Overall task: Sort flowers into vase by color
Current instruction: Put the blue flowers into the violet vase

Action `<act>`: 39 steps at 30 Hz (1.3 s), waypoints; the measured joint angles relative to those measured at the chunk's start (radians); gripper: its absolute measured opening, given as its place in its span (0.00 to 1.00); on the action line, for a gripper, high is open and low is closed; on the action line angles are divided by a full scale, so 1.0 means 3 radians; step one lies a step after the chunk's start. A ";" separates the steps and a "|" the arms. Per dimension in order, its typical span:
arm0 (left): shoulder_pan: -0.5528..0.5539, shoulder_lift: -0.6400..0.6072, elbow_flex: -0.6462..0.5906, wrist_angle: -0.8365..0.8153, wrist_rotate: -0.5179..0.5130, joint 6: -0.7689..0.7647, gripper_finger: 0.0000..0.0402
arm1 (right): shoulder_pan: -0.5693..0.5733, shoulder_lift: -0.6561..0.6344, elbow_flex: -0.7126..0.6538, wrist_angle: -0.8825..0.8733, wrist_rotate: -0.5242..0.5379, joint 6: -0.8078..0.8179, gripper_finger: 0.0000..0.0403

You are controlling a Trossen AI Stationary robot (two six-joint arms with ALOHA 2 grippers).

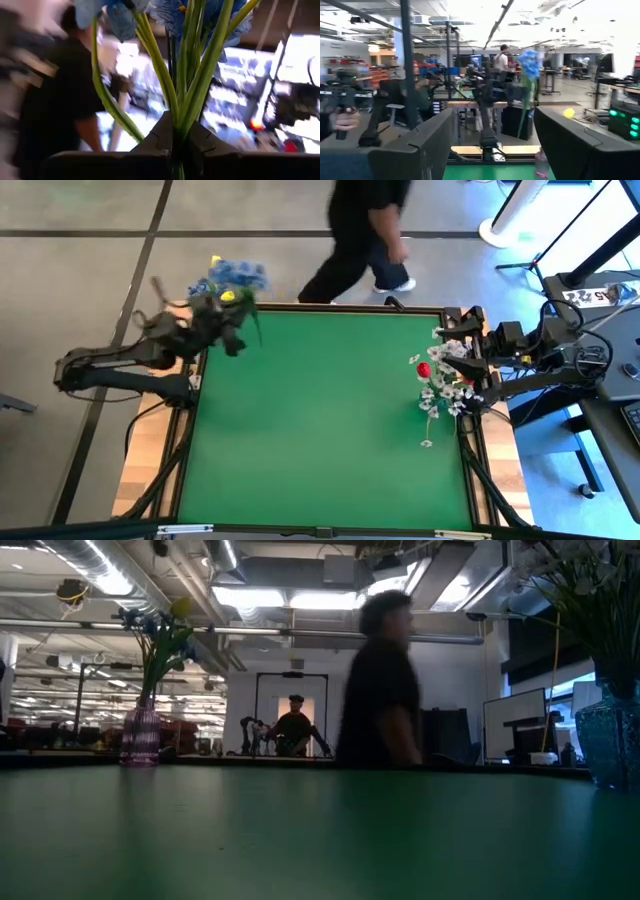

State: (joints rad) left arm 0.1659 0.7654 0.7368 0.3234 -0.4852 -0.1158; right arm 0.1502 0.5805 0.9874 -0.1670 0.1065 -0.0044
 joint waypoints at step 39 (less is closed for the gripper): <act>0.1310 -0.1801 -0.2001 0.0746 -0.0632 0.1329 0.02 | 0.0000 0.1882 0.0001 0.1172 0.1099 -0.0066 0.68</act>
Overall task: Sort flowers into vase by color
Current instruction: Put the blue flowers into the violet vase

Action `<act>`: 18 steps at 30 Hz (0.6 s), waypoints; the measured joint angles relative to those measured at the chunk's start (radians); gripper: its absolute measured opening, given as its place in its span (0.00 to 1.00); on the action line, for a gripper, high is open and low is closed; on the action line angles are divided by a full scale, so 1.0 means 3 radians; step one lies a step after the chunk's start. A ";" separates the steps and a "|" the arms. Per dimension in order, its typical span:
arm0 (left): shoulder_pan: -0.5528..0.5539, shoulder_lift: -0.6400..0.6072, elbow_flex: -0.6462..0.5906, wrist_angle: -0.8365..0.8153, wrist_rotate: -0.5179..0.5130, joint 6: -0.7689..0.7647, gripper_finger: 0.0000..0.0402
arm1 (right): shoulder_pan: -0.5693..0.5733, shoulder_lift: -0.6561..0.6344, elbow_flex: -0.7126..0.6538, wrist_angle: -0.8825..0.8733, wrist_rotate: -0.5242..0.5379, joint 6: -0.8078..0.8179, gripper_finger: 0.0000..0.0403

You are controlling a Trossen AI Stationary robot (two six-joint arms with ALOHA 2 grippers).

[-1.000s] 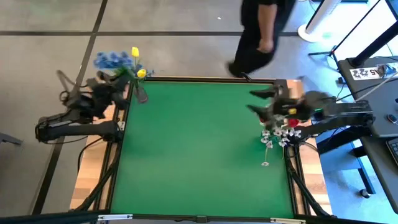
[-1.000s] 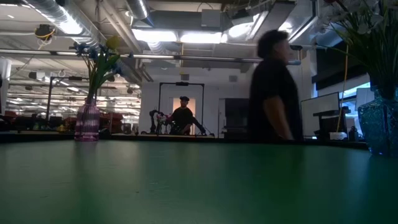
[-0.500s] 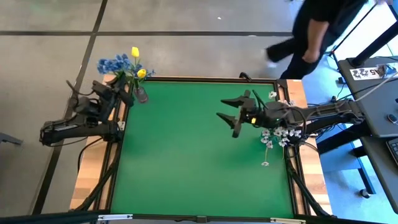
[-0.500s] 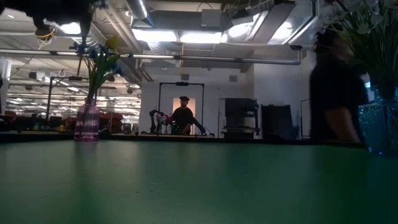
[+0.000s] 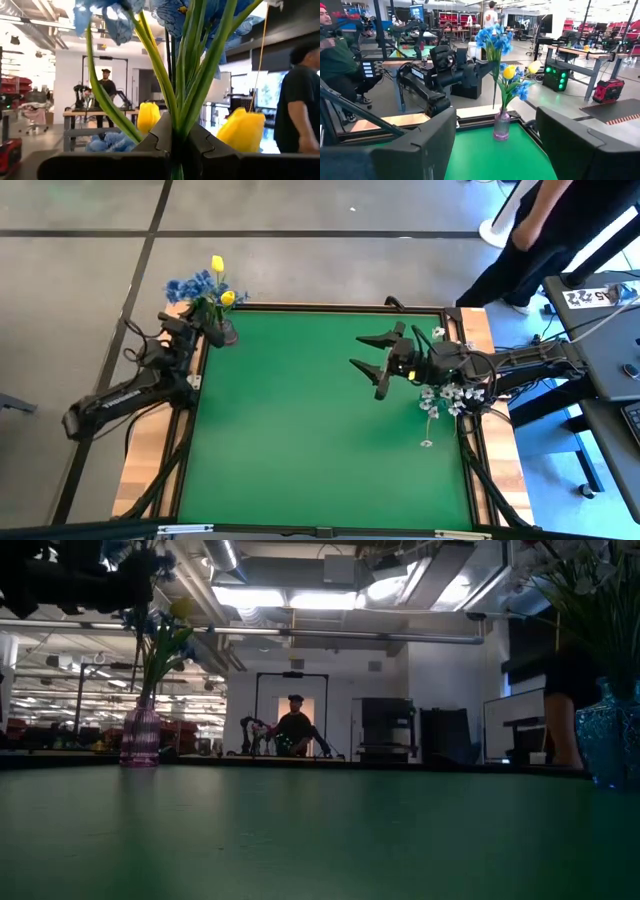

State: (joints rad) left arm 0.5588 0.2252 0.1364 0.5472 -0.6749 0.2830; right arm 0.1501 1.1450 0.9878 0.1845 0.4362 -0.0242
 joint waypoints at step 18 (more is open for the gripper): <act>0.0928 0.0699 0.0000 0.0751 0.1153 -0.0335 0.02 | 0.0000 0.0000 0.0000 0.0087 -0.0032 0.0089 0.68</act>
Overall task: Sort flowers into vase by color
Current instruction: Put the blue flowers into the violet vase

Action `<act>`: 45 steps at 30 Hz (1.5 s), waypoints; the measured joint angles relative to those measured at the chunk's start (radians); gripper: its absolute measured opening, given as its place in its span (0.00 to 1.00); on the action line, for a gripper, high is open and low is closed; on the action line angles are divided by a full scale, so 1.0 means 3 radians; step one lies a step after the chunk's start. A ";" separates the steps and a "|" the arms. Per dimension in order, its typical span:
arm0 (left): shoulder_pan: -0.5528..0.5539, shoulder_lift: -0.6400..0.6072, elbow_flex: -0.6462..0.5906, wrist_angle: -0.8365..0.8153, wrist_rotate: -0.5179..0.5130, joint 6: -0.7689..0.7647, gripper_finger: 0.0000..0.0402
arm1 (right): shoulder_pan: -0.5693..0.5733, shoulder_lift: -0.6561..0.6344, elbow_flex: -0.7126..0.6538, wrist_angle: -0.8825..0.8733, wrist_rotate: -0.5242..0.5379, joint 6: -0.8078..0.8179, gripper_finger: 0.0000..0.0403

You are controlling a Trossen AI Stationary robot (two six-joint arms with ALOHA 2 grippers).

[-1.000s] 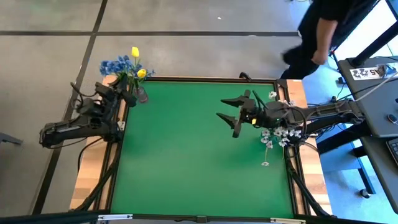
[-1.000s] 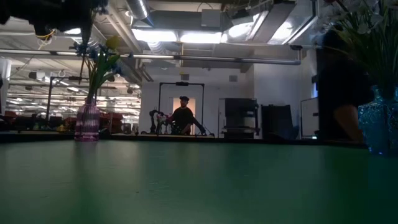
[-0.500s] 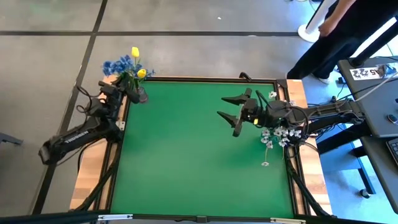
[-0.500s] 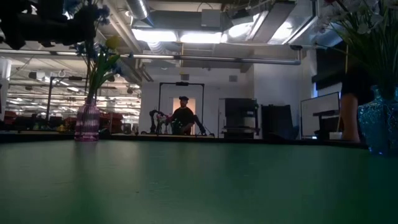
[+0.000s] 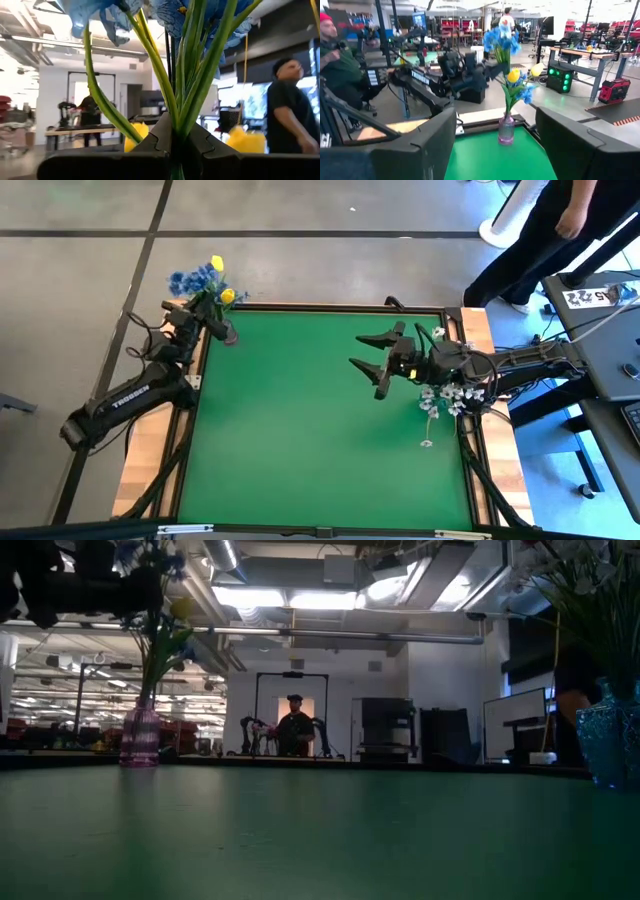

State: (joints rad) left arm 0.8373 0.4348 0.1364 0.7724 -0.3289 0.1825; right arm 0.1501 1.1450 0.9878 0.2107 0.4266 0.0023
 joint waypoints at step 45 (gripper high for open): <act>0.0279 0.0012 -0.0425 0.0227 -0.0070 -0.0952 0.03 | 0.0000 -0.0067 0.0000 0.0086 -0.0267 0.0177 0.68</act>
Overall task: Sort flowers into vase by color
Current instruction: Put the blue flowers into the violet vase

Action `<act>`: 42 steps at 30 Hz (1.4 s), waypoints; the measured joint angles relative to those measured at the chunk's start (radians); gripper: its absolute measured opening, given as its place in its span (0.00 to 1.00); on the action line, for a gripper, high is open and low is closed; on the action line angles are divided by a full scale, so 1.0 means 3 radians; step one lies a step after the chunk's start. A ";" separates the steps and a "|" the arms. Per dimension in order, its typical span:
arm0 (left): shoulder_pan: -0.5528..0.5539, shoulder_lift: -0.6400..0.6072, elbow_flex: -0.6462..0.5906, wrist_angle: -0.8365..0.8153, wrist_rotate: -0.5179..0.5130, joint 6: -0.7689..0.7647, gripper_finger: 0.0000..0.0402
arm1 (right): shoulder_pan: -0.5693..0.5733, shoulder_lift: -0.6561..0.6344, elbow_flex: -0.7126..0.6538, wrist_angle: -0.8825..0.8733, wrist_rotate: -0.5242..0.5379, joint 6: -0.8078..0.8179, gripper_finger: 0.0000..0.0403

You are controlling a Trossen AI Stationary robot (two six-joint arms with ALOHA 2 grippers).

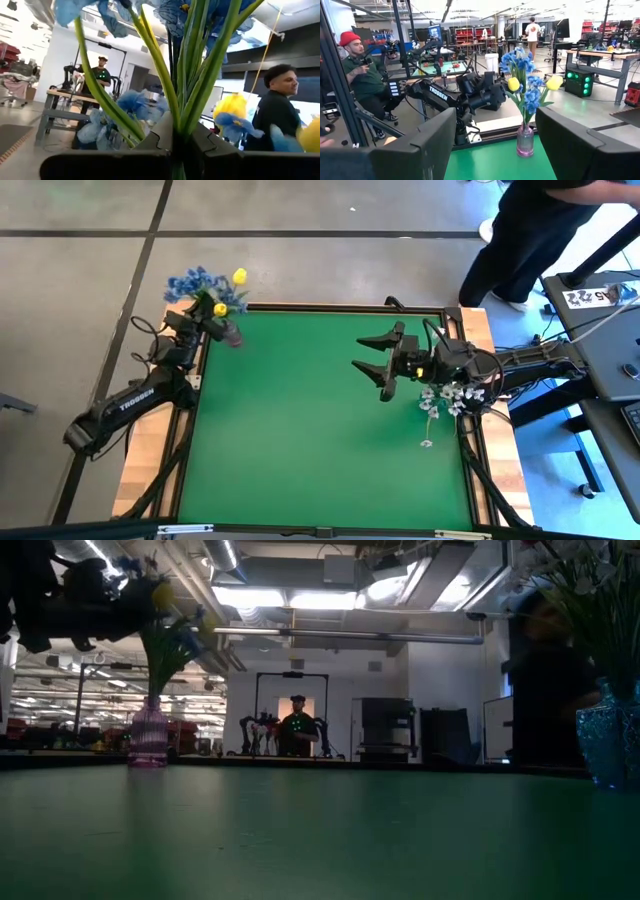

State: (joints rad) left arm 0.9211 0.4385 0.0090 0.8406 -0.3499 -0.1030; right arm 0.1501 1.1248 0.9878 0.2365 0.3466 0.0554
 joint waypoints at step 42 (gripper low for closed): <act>0.0053 0.0285 0.1149 -0.2906 0.0693 -0.0052 0.42 | 0.0001 -0.0088 -0.0001 -0.0292 -0.0242 0.0001 0.68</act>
State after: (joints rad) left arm 0.9371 0.5240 0.3537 -0.0313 -0.1420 -0.1187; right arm 0.1505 1.0985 0.9874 0.1489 0.2739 0.0558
